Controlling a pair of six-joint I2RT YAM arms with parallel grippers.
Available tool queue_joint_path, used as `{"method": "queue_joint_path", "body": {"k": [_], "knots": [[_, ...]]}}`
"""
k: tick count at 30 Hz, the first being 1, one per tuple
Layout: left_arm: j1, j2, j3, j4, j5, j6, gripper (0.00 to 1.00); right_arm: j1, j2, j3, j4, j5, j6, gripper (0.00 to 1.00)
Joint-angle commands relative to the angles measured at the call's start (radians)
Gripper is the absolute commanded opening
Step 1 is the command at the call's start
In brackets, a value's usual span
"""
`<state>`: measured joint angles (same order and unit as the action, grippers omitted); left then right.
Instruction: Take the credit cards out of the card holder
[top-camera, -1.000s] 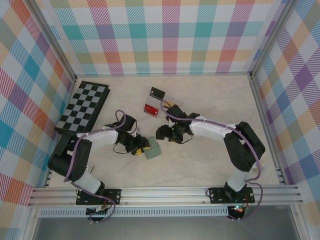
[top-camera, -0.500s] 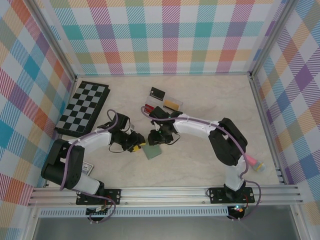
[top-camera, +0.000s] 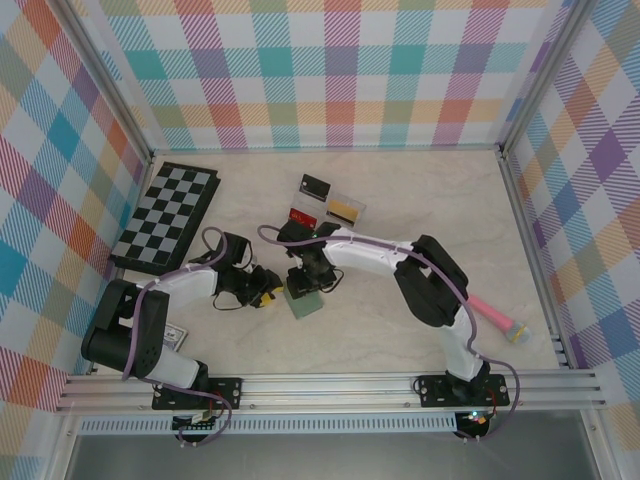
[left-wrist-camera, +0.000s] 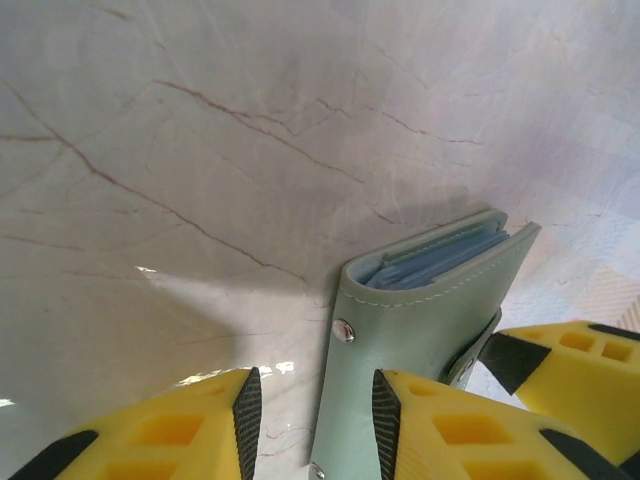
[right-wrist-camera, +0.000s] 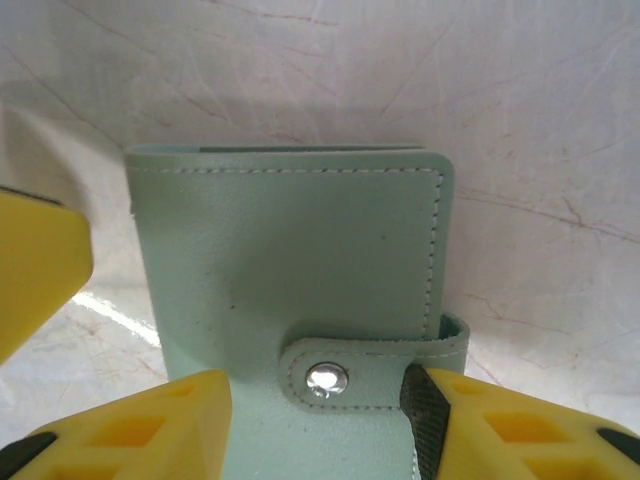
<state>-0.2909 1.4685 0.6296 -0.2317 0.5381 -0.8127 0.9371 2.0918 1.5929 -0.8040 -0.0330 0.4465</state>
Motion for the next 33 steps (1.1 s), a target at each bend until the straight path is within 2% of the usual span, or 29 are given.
{"method": "queue_joint_path", "body": {"k": [1,8,14,33], "knots": [[0.013,-0.027,-0.018,0.022,0.012,-0.021,0.37,0.002,0.034,0.036,-0.063,0.017,-0.016,0.52],[0.013,-0.021,-0.025,0.050,0.040,-0.034,0.37,0.002,0.049,0.035,-0.077,0.065,0.007,0.49],[0.013,-0.020,-0.039,0.098,0.080,-0.059,0.37,0.002,0.041,0.017,-0.047,0.051,0.019,0.45],[-0.003,0.038,-0.067,0.263,0.151,-0.123,0.40,-0.093,-0.037,-0.155,0.153,-0.209,0.116,0.40]]}}
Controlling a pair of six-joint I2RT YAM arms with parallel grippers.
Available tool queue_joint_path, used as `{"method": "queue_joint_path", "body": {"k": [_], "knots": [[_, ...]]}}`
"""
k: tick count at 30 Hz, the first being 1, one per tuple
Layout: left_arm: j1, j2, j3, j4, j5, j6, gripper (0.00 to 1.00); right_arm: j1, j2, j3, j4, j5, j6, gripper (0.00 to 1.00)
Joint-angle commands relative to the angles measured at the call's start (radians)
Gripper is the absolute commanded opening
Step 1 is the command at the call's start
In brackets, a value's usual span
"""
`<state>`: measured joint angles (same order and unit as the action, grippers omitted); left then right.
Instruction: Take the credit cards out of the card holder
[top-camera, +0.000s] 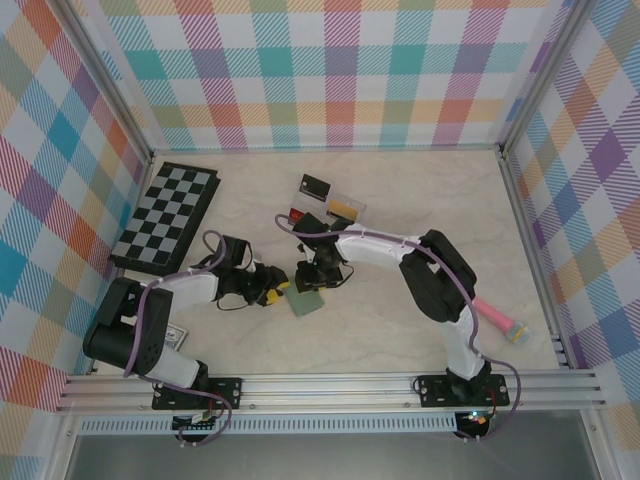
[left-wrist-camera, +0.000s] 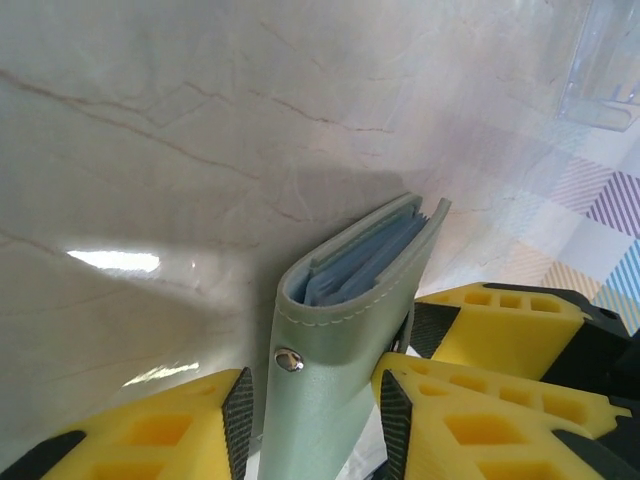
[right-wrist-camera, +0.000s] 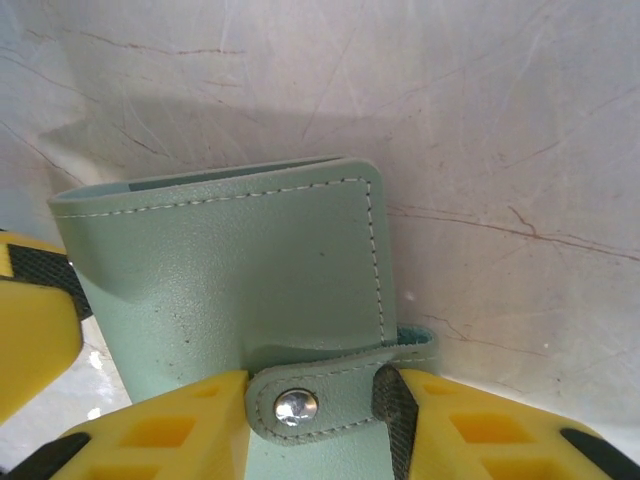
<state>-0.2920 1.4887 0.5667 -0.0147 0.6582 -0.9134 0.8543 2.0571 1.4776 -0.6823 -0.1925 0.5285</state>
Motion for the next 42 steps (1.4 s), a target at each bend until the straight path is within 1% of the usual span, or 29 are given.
{"method": "queue_joint_path", "body": {"k": [1,10,15,20,23,27,30,34,42], "knots": [[-0.004,0.023,-0.001,0.048,0.032,-0.023,0.40,-0.014,-0.005,-0.047,0.039,-0.061,0.038,0.40],[-0.033,0.069,0.024,0.089,0.052,-0.028,0.37,-0.052,-0.027,-0.114,0.140,-0.167,0.082,0.40],[-0.048,0.082,0.046,0.087,0.060,-0.022,0.29,-0.059,-0.037,-0.125,0.151,-0.169,0.085,0.40],[-0.055,0.065,0.069,0.014,0.021,0.014,0.20,-0.058,-0.050,-0.125,0.123,-0.100,0.084,0.42],[-0.055,0.058,0.082,-0.017,0.010,0.029,0.13,-0.057,-0.062,-0.114,0.096,-0.056,0.071,0.48],[-0.062,0.050,0.103,-0.060,0.001,0.042,0.10,-0.045,-0.064,-0.072,0.033,-0.002,0.034,0.53],[-0.064,0.046,0.111,-0.073,-0.009,0.044,0.06,-0.031,-0.051,-0.041,-0.008,0.045,0.018,0.54],[-0.064,0.050,0.115,-0.082,-0.015,0.044,0.00,-0.018,-0.040,-0.023,-0.033,0.084,0.016,0.52],[-0.065,0.042,0.126,-0.123,-0.043,0.061,0.00,-0.013,-0.053,-0.028,-0.040,0.128,0.024,0.45]]}}
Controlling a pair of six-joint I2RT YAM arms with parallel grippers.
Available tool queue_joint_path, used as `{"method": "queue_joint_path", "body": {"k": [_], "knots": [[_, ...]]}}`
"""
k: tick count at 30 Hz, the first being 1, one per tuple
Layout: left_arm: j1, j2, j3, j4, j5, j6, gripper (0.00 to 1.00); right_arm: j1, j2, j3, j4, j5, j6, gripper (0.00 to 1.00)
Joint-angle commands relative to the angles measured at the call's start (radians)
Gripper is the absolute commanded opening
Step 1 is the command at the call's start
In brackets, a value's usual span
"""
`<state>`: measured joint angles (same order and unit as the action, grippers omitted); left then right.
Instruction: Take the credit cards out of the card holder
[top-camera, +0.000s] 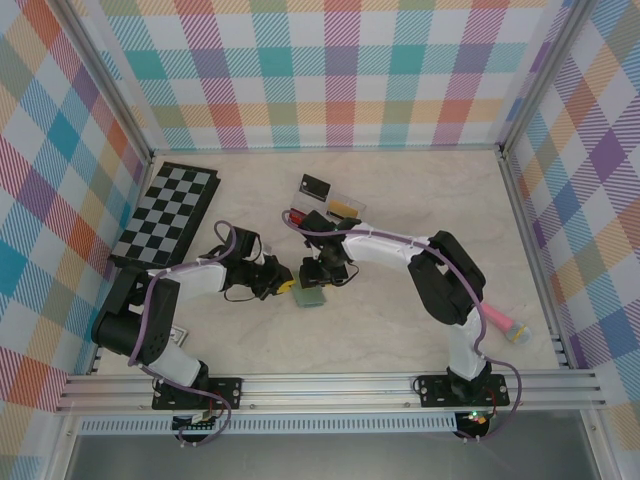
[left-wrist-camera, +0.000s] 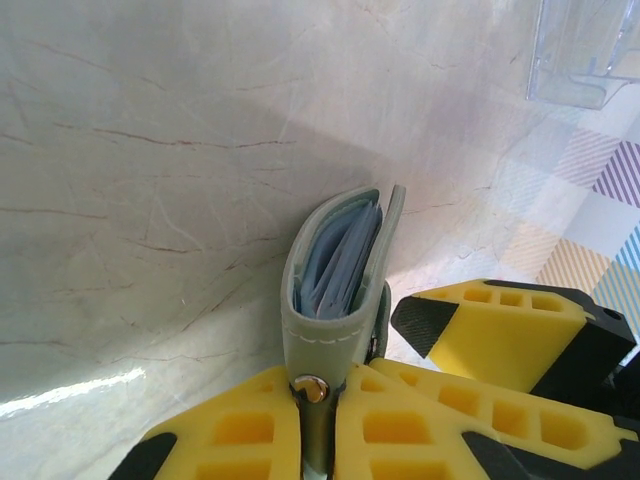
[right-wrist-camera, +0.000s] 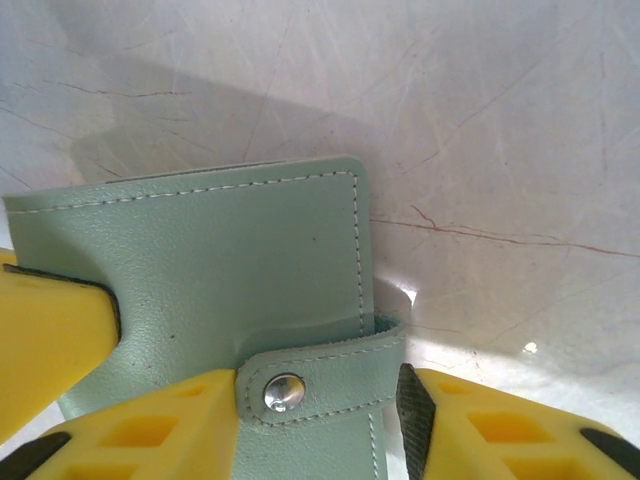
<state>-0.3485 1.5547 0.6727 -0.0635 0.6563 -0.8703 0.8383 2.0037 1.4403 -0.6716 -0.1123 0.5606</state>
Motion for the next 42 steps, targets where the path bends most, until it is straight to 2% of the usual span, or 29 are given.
{"method": "queue_joint_path", "body": {"k": [1,10,14,22,28,34,42], "knots": [[-0.009,-0.025,0.023,-0.084,-0.046,0.024,0.00,0.002,-0.004,0.005,-0.051,0.059,-0.005,0.44],[-0.009,-0.027,0.030,-0.143,-0.085,0.065,0.00,-0.004,-0.021,-0.013,-0.067,0.148,0.066,0.32],[-0.009,-0.021,0.030,-0.150,-0.090,0.072,0.00,-0.016,-0.043,-0.039,-0.057,0.169,0.099,0.30],[-0.010,-0.015,0.030,-0.145,-0.087,0.077,0.00,-0.030,-0.062,-0.055,-0.040,0.153,0.107,0.29],[-0.012,-0.015,0.032,-0.141,-0.081,0.077,0.00,-0.030,-0.048,-0.056,-0.014,0.089,0.077,0.26],[-0.015,-0.016,0.037,-0.137,-0.069,0.079,0.00,-0.021,-0.087,-0.074,0.080,-0.055,-0.026,0.28],[-0.019,-0.021,0.043,-0.137,-0.063,0.080,0.00,0.015,-0.044,-0.024,0.067,-0.090,-0.055,0.41]]}}
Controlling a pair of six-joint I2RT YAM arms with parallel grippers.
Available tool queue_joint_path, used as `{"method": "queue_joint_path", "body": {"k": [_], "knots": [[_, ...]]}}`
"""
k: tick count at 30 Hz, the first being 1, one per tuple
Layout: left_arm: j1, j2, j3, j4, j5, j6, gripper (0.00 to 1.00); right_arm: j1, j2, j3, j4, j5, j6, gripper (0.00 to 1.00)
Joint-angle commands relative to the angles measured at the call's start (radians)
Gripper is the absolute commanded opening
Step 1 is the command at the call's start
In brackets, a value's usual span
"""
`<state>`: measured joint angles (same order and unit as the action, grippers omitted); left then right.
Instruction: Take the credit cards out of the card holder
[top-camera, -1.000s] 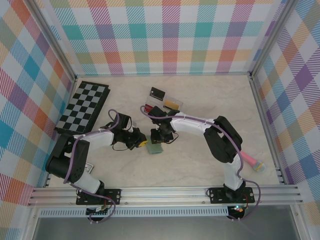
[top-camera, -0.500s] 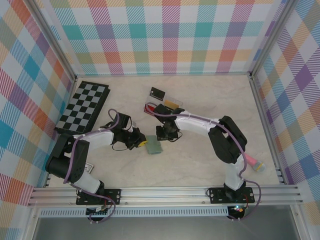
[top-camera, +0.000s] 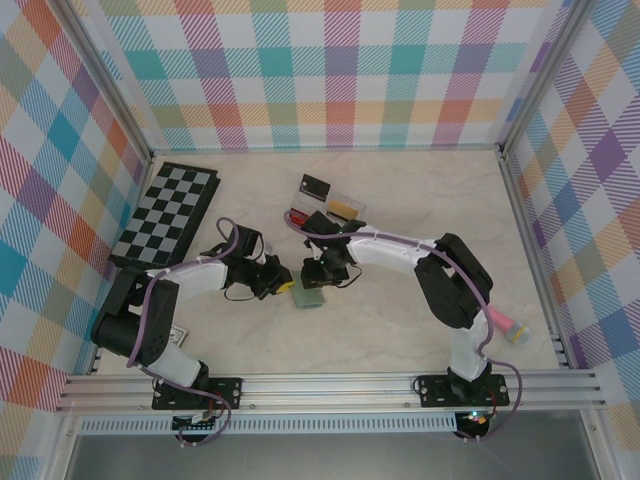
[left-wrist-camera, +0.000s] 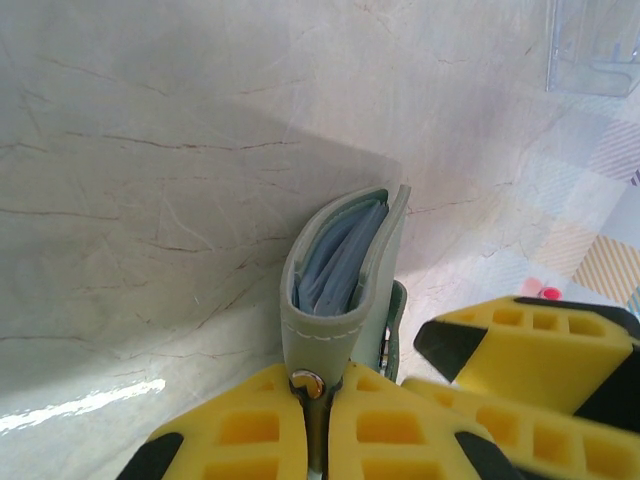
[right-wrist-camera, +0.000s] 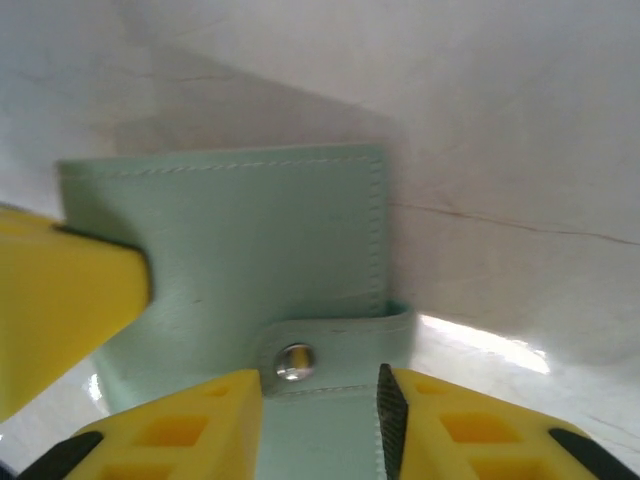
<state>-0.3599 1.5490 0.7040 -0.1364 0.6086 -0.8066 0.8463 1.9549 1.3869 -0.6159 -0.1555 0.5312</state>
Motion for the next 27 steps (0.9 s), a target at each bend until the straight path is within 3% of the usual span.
{"method": "queue_joint_path", "body": {"k": [1,18,27], "knots": [[-0.008,-0.016,0.012,-0.065,-0.015,0.015,0.00,0.010,0.007,0.031,0.013,-0.050,-0.025,0.42],[-0.011,-0.023,0.008,-0.063,-0.010,0.015,0.00,0.013,0.078,0.097,-0.078,0.079,0.015,0.32],[-0.011,-0.023,0.007,-0.065,-0.015,0.013,0.00,0.013,0.079,0.104,-0.113,0.114,0.044,0.20]]}}
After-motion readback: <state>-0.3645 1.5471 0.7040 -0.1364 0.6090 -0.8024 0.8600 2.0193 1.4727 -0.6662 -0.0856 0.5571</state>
